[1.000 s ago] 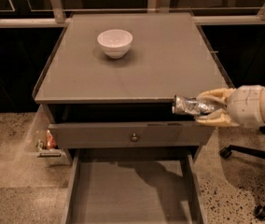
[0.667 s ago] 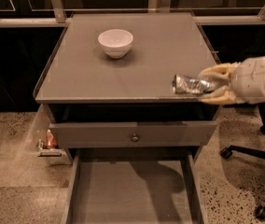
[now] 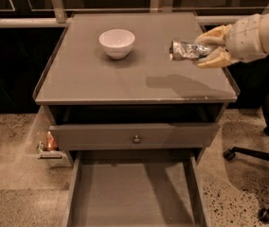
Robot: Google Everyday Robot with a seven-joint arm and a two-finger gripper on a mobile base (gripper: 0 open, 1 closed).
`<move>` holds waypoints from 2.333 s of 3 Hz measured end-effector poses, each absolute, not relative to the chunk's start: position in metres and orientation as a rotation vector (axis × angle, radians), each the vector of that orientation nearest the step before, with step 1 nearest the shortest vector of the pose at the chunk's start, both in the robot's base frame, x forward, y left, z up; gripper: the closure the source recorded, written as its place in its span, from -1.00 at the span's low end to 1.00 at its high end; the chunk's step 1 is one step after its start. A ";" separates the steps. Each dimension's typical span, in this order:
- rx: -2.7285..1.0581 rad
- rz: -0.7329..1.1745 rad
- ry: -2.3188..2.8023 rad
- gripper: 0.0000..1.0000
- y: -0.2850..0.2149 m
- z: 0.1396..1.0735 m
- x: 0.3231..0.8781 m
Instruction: Pick redbull can from middle drawer and place on counter
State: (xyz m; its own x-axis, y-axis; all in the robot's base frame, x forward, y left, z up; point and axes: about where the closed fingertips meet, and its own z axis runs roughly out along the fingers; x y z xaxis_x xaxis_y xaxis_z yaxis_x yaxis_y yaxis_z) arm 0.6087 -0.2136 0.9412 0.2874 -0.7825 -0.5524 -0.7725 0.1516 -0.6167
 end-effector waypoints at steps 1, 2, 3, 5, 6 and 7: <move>-1.580 0.043 1.468 1.00 -0.205 0.940 0.644; -1.500 0.103 1.553 1.00 -0.204 0.915 0.666; -1.374 0.233 1.646 1.00 -0.196 0.871 0.675; -1.288 0.324 1.678 0.63 -0.179 0.847 0.682; -1.288 0.324 1.678 0.16 -0.179 0.847 0.682; -1.288 0.324 1.678 -0.27 -0.179 0.847 0.682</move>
Offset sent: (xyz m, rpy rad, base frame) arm 0.0833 0.0128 -0.0729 0.1774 0.2065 -0.1501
